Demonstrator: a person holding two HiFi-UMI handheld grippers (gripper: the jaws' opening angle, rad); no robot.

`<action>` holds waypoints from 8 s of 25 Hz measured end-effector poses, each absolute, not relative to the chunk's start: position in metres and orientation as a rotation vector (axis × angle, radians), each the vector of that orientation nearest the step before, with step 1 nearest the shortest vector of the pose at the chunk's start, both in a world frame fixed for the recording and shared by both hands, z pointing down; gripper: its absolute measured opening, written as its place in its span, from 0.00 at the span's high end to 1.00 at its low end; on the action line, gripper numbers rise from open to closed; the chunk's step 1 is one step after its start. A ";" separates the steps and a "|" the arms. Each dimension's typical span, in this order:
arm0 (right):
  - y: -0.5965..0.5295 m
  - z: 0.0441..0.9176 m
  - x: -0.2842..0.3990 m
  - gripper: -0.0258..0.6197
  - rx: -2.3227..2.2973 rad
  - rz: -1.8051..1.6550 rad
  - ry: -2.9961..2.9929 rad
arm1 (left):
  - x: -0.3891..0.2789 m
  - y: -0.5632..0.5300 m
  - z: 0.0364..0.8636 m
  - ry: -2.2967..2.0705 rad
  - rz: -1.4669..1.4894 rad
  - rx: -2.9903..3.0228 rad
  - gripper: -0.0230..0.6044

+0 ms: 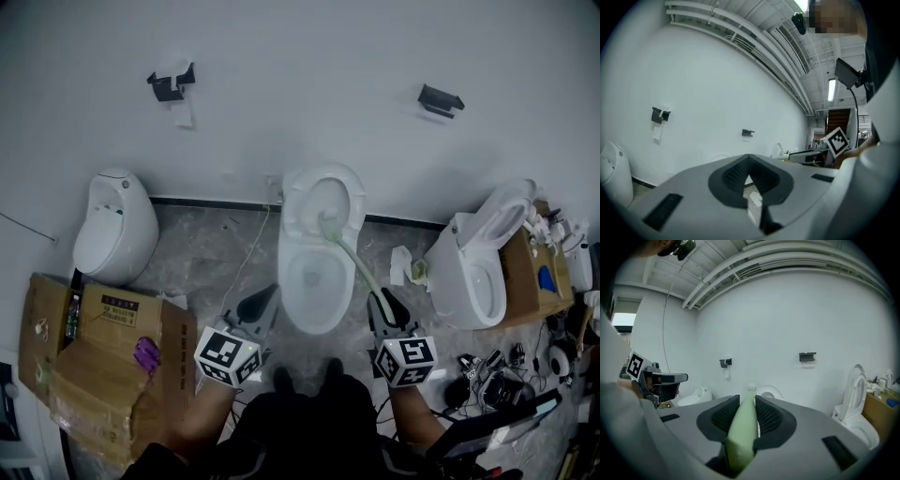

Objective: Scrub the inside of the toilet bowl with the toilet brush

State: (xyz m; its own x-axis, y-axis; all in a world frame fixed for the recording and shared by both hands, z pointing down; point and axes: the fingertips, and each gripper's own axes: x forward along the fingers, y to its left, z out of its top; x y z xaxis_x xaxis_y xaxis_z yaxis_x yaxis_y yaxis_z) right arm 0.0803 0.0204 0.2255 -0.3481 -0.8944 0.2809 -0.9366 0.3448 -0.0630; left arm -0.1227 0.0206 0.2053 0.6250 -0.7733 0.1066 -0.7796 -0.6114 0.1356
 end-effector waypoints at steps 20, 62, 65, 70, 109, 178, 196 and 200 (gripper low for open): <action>-0.074 0.278 0.146 0.79 1.402 0.328 -2.475 | -0.055 -0.053 0.244 -1.439 0.114 2.513 0.95; -0.144 0.576 0.116 0.79 1.133 0.472 -2.287 | -0.052 -0.152 0.515 -1.334 0.313 2.254 0.95; -0.147 0.594 0.110 0.79 1.125 0.478 -2.281 | -0.051 -0.151 0.531 -1.324 0.315 2.239 0.95; -0.152 0.629 0.102 0.79 1.112 0.487 -2.250 | -0.053 -0.157 0.554 -1.323 0.320 2.217 0.95; -0.209 0.738 0.135 0.79 1.276 0.495 -1.981 | -0.059 -0.189 0.617 -1.201 0.415 2.230 0.95; 0.012 0.713 0.094 0.79 0.738 0.524 -2.116 | -0.073 -0.106 0.596 -1.371 0.359 2.165 0.95; -0.038 0.711 0.039 0.79 0.739 0.444 -2.176 | -0.116 -0.097 0.592 -1.451 0.312 2.109 0.95; -0.049 0.712 0.031 0.79 0.764 0.440 -2.175 | -0.123 -0.097 0.593 -1.454 0.309 2.100 0.95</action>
State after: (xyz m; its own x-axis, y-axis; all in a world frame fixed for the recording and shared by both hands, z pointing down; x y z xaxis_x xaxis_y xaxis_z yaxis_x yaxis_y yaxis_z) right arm 0.0312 -0.0494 0.7116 -0.5206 -0.3793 0.7649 -0.6467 0.7601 -0.0631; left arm -0.1227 -0.0967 0.5933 0.3849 -0.7854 0.4848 -0.9146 -0.2542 0.3143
